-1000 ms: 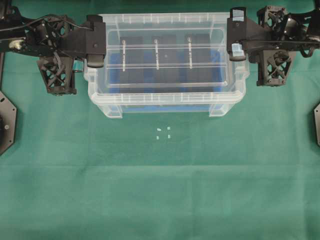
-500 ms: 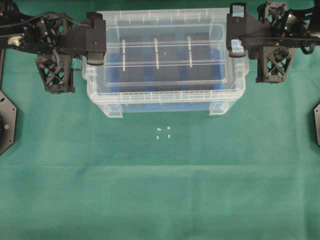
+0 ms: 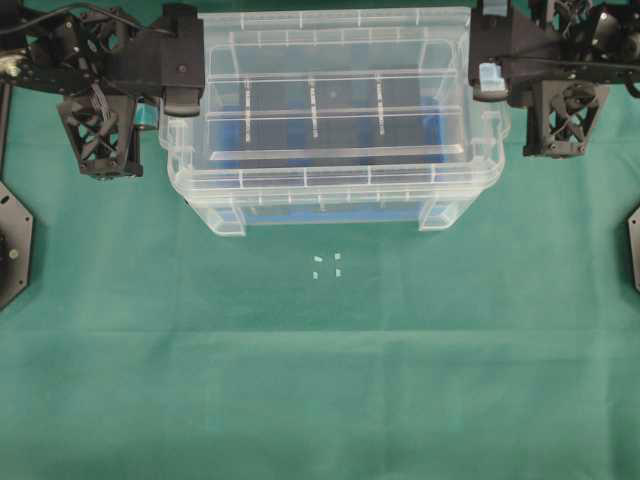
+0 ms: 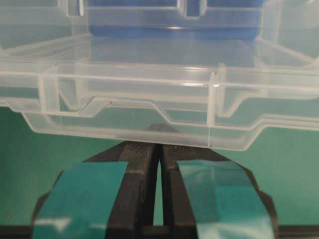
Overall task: Clamp the lid of the box with both arms, then lift and open it.
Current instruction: 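Lift the clamped lid up off the box with both grippers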
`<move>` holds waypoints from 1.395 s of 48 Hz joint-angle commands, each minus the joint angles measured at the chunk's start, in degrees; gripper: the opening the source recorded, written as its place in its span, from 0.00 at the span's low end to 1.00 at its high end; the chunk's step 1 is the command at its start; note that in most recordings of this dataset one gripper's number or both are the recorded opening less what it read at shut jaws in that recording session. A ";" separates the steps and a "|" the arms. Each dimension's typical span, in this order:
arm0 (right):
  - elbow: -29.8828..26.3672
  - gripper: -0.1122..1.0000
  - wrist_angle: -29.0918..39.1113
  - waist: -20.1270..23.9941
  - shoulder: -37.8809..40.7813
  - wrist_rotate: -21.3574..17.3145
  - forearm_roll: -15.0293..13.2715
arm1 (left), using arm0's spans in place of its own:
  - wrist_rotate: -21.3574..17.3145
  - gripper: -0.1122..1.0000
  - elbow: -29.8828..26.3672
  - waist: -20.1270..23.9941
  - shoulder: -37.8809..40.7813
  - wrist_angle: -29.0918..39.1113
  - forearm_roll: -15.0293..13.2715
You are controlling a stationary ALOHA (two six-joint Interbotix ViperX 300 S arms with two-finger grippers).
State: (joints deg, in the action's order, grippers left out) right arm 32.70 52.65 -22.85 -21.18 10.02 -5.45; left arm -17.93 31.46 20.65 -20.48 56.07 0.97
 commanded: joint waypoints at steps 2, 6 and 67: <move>-3.52 0.10 0.35 0.79 -1.14 -0.70 0.26 | 0.53 0.11 -3.52 -0.97 -1.23 0.26 -0.18; -4.04 0.10 1.14 0.97 -1.14 -0.70 0.26 | 0.53 0.11 -4.13 -1.05 -1.41 0.97 -0.09; -5.71 0.10 4.04 17.93 -2.90 -13.27 -4.92 | 13.54 0.11 -4.04 -15.56 -2.46 2.46 0.62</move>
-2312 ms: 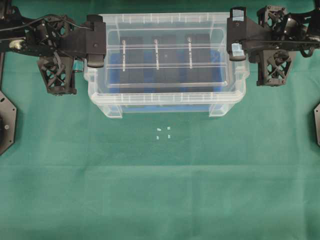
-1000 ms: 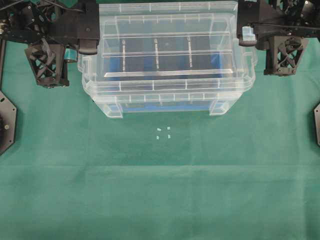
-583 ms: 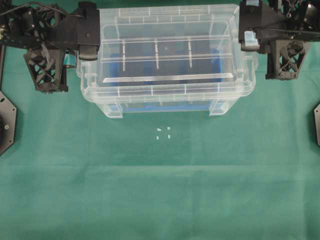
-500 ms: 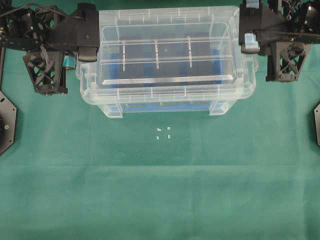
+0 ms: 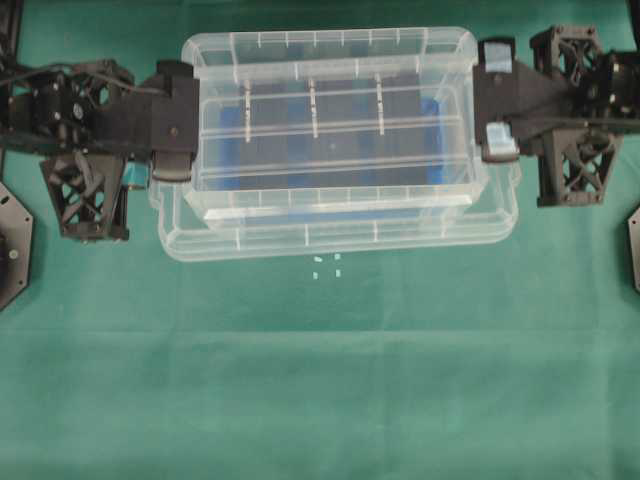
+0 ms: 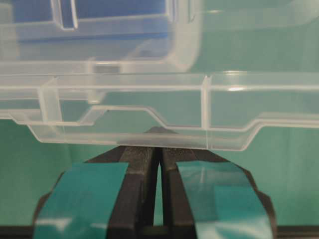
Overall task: Clamp the lid of the box with both arms, then lift and open it.
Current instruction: 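Lift the clamped lid up off the box with both grippers, then carry the lid toward the front of the table with both grippers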
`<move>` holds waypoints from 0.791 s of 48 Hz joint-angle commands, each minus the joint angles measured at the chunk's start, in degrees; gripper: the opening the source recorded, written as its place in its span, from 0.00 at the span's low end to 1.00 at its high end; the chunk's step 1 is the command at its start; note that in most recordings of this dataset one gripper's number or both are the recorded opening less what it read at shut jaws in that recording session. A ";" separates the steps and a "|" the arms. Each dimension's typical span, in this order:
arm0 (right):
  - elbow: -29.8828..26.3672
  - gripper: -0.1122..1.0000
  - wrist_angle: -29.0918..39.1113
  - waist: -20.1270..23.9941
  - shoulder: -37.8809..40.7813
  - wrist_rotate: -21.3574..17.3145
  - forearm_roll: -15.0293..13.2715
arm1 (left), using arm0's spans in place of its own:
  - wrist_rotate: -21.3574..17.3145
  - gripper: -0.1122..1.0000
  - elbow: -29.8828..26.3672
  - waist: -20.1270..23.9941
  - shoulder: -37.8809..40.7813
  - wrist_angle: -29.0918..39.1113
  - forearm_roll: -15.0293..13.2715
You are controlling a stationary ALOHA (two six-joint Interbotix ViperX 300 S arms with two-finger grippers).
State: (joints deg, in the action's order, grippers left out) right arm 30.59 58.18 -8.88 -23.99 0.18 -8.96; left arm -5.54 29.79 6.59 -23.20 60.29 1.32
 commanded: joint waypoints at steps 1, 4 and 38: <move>-3.69 0.10 -1.23 4.57 -0.09 -4.31 -2.02 | 1.49 0.11 -2.46 -1.85 0.35 -1.76 0.26; -3.69 0.10 -0.35 6.68 0.00 -7.12 -3.87 | 2.37 0.11 -2.46 -2.90 0.53 -1.76 0.44; -7.29 0.10 4.31 24.43 4.83 -23.29 -11.16 | 11.60 0.11 -6.50 -16.52 4.83 -2.02 1.58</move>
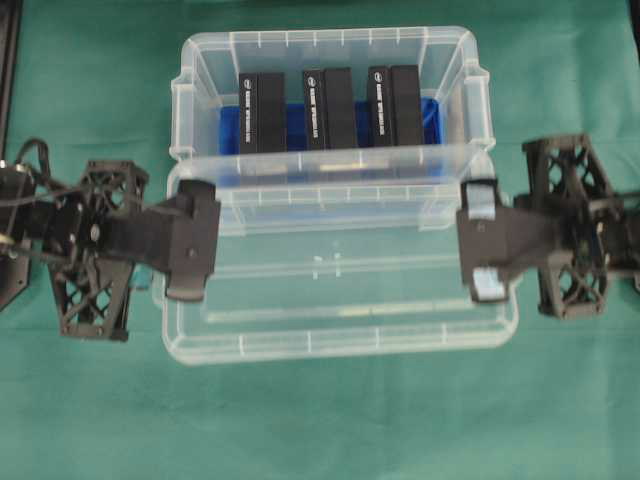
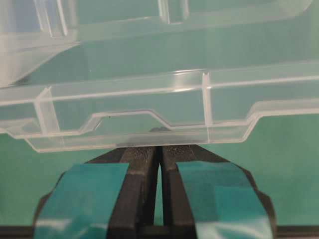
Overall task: Clamp the lid of the box with both arms, then lift and open it.
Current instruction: 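Carry the lid toward the front of the table with both grippers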
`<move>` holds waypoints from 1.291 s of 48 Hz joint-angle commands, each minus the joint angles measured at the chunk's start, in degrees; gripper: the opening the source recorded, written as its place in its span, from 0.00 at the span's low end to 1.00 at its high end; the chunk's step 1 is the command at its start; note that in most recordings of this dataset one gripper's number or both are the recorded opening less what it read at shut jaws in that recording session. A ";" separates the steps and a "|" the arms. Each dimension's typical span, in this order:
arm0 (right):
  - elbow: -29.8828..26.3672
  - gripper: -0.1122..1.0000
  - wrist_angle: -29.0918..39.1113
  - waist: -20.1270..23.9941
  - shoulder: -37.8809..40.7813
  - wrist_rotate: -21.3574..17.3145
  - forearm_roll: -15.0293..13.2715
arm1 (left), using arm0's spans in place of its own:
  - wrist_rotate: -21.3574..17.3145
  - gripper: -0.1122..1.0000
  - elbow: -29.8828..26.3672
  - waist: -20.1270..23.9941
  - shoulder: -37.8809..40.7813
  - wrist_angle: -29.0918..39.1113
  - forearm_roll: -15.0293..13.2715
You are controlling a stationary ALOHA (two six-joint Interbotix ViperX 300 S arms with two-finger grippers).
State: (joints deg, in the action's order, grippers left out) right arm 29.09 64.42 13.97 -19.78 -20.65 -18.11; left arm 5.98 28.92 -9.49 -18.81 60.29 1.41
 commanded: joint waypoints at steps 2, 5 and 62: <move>-6.15 0.10 -1.85 2.55 1.14 -3.16 -2.29 | 0.35 0.11 -5.98 -1.05 0.79 -2.02 1.49; -6.86 0.10 -1.49 4.13 1.85 -4.13 -2.90 | 0.70 0.11 -6.59 -1.93 1.32 -2.02 1.49; -9.93 0.10 -0.35 10.11 7.38 -9.58 -5.36 | 12.22 0.11 -7.47 -9.40 5.27 -1.67 8.61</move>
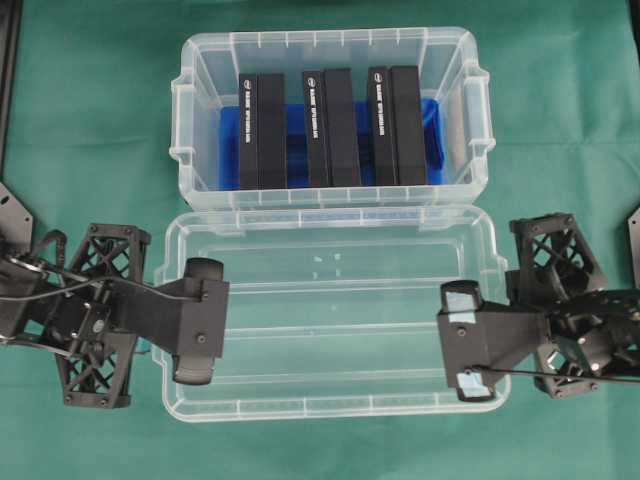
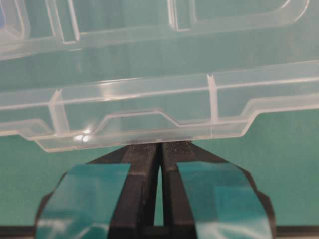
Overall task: Clamp the lid of the box with both arms, then lift and open it.
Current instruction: 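Carry the lid toward the front of the table with both grippers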
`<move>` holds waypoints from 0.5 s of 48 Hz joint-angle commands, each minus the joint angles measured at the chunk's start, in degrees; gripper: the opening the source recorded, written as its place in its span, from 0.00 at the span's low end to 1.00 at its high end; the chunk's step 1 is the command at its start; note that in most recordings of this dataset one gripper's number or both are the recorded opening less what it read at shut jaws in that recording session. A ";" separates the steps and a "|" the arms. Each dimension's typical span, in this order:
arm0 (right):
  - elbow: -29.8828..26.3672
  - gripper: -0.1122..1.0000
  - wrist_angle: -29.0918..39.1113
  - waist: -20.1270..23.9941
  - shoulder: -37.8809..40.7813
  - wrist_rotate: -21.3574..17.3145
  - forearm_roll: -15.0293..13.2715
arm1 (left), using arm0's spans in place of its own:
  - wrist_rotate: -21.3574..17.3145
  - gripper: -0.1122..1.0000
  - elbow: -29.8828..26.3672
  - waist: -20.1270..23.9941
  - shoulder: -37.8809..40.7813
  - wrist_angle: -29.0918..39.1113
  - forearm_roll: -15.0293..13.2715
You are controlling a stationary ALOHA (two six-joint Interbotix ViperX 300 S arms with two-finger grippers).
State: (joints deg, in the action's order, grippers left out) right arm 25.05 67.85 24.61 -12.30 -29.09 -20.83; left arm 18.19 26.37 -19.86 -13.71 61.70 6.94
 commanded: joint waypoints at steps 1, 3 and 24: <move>-5.71 0.10 -3.96 -0.53 0.00 -1.32 -2.64 | 0.18 0.11 -4.92 0.88 0.26 -3.25 3.08; -5.54 0.10 -4.39 -0.53 0.26 -1.67 -2.55 | 0.44 0.11 -4.75 0.88 0.53 -3.52 3.08; -1.32 0.10 -11.51 0.62 3.43 -7.03 -2.02 | 5.01 0.11 -0.44 -0.88 2.99 -12.30 3.08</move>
State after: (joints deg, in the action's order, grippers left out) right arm 25.75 64.69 26.02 -9.05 -33.93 -20.74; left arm 22.41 28.21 -22.32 -10.63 57.48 6.86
